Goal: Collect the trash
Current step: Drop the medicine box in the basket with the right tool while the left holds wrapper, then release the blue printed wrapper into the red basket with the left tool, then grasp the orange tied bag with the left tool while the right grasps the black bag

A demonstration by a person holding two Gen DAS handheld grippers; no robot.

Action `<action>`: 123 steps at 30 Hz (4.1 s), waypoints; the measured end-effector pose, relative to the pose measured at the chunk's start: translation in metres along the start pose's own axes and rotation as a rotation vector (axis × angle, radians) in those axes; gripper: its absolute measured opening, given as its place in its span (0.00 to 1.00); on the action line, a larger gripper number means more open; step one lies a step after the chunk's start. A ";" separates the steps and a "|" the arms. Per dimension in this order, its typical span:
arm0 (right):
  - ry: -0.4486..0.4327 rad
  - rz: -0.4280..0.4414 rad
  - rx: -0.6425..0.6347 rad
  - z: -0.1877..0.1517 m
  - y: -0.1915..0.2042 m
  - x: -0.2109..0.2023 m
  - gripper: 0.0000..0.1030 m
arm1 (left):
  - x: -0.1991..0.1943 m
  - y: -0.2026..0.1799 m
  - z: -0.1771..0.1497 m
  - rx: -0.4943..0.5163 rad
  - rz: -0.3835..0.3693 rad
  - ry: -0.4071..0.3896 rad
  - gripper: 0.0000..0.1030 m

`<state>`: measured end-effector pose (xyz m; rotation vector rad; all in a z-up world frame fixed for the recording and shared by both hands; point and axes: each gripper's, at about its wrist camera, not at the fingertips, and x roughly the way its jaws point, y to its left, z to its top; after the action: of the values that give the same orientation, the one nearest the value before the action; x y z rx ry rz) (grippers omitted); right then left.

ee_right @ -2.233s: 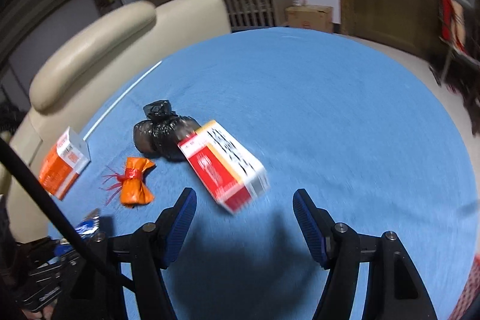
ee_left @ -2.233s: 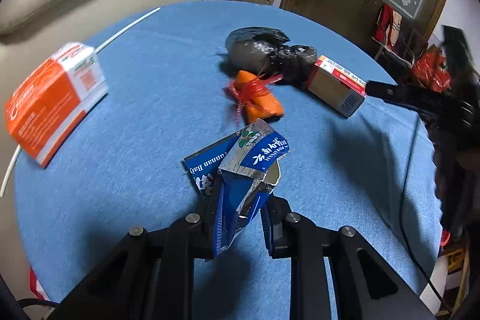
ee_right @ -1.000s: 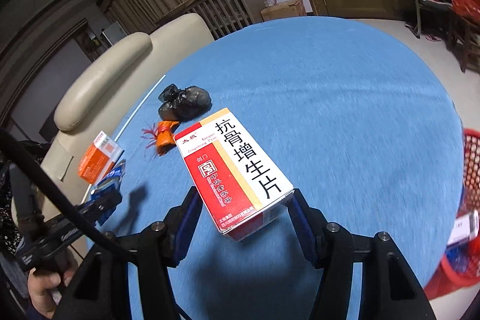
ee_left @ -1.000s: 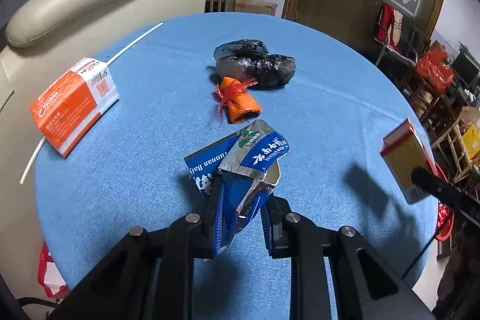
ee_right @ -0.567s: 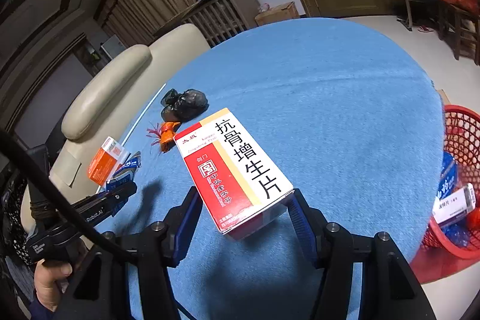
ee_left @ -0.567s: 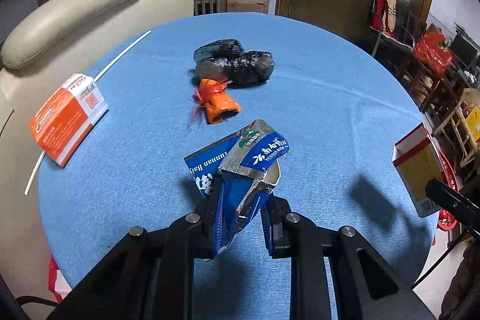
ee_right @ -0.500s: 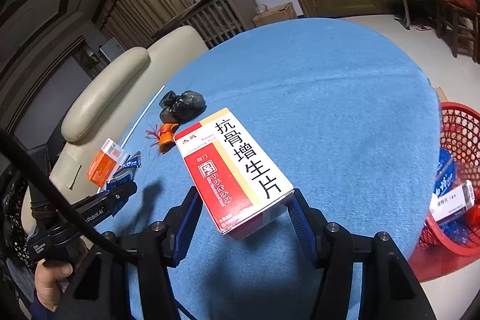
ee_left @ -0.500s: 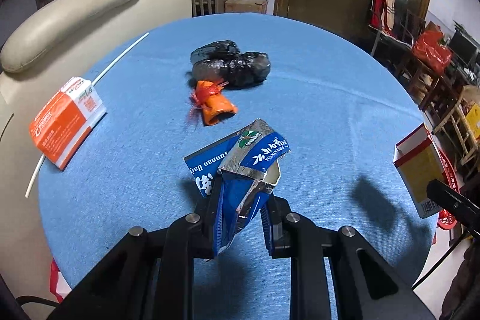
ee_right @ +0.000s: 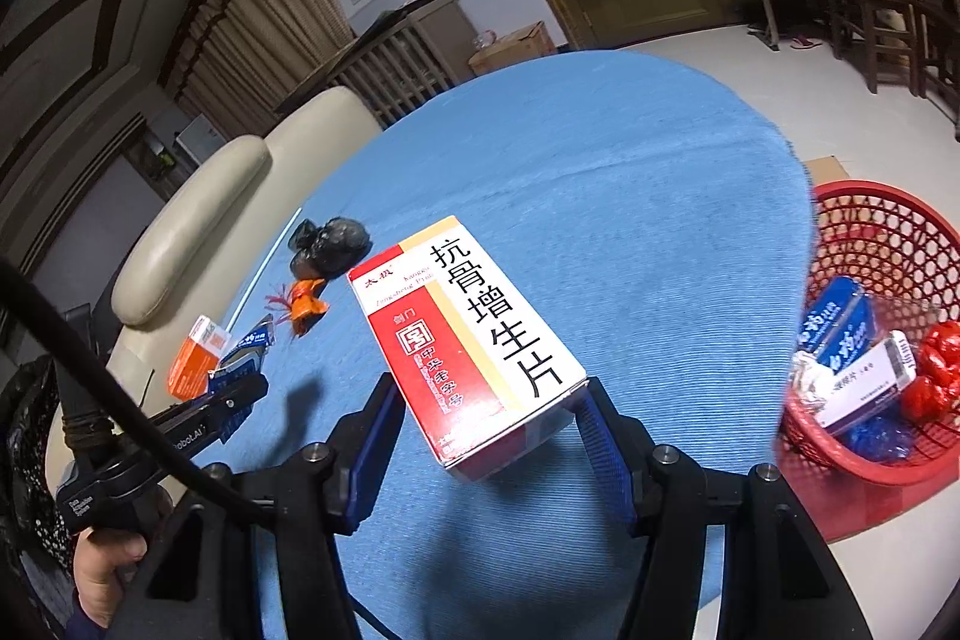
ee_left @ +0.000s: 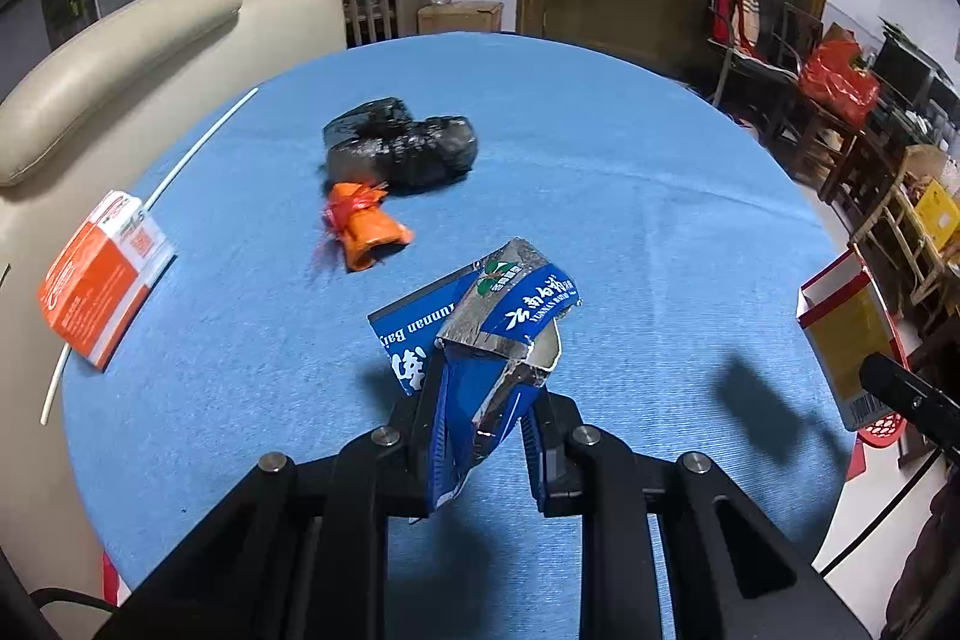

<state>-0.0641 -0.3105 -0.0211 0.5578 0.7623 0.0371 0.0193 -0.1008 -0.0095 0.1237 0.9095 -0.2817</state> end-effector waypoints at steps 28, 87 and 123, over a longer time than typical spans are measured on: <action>-0.255 -0.261 0.247 0.020 -0.142 -0.123 0.60 | -0.014 -0.083 0.021 0.123 -0.108 -0.046 0.22; -0.283 -0.386 0.439 0.017 -0.233 -0.183 0.72 | 0.022 -0.349 0.038 0.445 -0.497 0.138 0.68; -0.014 -0.177 0.082 0.024 -0.036 -0.041 0.72 | 0.108 0.081 0.080 -0.303 0.070 0.066 0.76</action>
<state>-0.0843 -0.3619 0.0015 0.5660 0.7994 -0.1620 0.1666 -0.0616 -0.0468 -0.1162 1.0005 -0.0729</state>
